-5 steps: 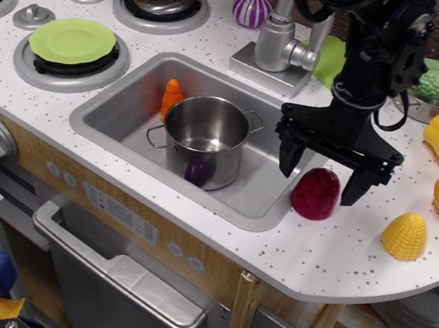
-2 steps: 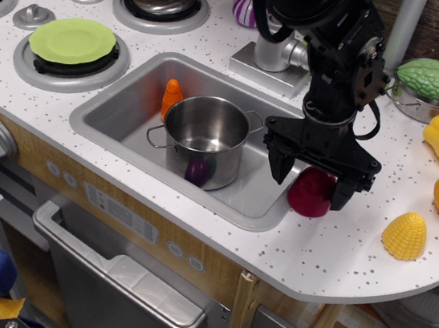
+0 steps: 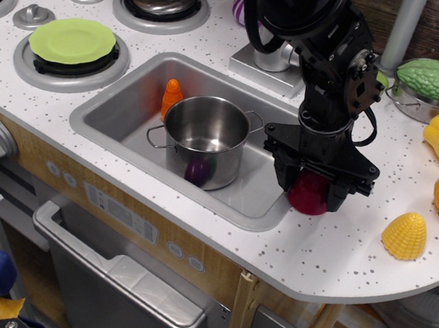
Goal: Put sweet potato in pot which is in sink
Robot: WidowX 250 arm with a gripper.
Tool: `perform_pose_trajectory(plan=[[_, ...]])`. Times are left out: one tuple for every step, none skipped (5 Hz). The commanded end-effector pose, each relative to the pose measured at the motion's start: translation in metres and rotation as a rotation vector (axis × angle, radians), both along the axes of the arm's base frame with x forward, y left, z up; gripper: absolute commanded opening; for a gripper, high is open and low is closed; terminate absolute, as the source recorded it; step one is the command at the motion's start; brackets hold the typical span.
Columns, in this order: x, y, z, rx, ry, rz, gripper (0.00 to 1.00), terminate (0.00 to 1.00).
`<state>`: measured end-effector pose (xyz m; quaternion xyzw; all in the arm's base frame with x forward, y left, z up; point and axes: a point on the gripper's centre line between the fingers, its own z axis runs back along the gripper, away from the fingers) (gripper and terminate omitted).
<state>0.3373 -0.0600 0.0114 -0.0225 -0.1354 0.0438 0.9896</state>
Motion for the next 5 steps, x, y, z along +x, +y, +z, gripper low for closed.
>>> perform_pose_trajectory(plan=[[0.011,0.017,0.024,0.014,0.021,-0.038,0.0,0.0],[0.024,0.04,0.054,0.091,0.073,-0.1,0.0,0.0],[0.029,0.066,0.073,0.167,0.096,-0.126,0.0,0.0],[0.033,0.107,0.076,0.216,0.09,-0.158,0.0,0.0],[0.032,0.138,0.064,0.219,0.099,-0.151,0.0,0.0]])
